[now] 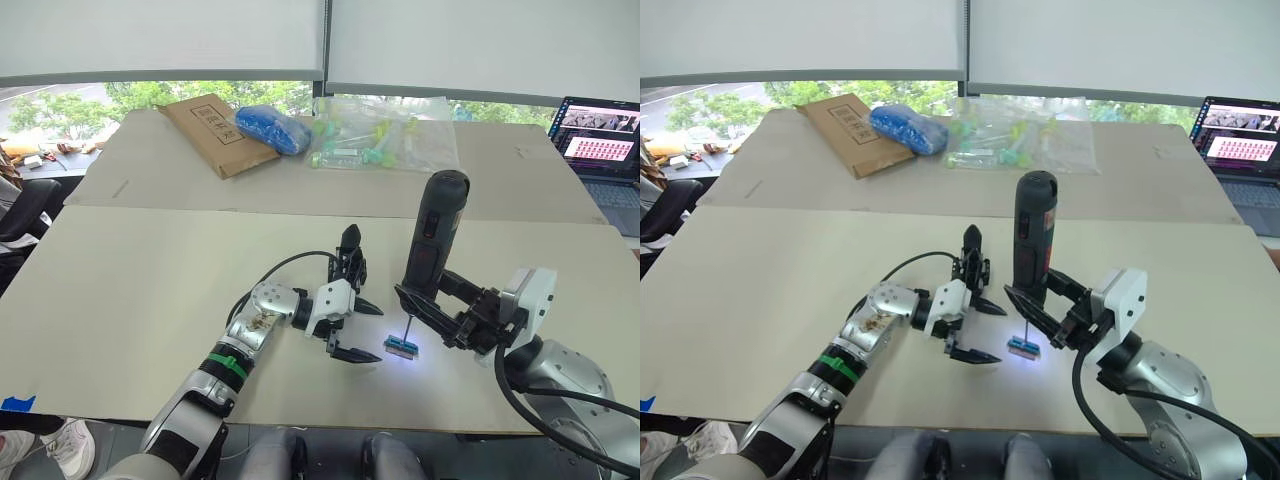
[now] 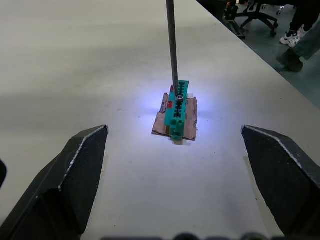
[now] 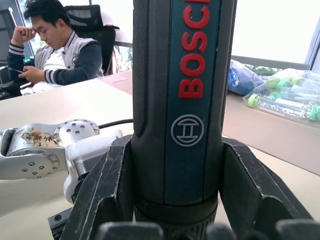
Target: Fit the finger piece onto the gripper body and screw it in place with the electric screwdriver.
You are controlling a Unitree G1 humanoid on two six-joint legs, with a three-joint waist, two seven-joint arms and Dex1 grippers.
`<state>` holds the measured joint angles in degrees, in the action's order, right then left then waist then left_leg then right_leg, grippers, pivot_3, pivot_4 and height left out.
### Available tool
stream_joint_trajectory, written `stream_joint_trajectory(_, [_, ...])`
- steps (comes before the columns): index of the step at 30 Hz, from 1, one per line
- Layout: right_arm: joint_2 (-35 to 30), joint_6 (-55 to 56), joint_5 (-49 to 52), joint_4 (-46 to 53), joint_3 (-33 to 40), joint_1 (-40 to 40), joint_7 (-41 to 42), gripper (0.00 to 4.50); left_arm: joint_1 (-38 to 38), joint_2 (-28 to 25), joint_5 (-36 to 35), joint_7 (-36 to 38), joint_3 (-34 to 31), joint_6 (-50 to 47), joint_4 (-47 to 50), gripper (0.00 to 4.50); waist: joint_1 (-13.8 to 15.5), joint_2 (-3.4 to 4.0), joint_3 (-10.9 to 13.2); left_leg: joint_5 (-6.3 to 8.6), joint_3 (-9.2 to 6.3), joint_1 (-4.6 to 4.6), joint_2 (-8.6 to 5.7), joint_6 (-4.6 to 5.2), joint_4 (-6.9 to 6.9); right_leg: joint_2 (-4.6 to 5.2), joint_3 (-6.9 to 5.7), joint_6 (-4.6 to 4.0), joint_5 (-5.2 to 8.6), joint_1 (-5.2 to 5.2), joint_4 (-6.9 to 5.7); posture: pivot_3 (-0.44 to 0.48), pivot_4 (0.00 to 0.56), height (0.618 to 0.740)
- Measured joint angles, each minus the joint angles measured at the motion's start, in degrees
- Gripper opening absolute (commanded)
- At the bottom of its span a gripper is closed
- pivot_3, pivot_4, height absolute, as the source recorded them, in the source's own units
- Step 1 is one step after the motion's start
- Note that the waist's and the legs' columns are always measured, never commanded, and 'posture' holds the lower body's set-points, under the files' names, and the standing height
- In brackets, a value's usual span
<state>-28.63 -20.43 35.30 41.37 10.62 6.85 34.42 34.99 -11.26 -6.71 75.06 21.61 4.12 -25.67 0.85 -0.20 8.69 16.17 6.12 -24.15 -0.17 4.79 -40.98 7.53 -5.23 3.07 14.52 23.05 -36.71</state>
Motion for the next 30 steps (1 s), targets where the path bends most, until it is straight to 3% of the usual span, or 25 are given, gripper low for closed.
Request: stream_joint_trajectory(30, [-0.7,3.6,-3.9,-0.3,-0.7,-0.1,4.0,1.95,0.0,0.1,0.0,-0.2,0.0,0.9,-0.1,4.5,0.0,0.0,0.0,0.0,0.0,0.0,0.0,0.0,-0.01,0.0,0.0,0.0,0.0,0.0,0.0,0.0,0.15,0.74])
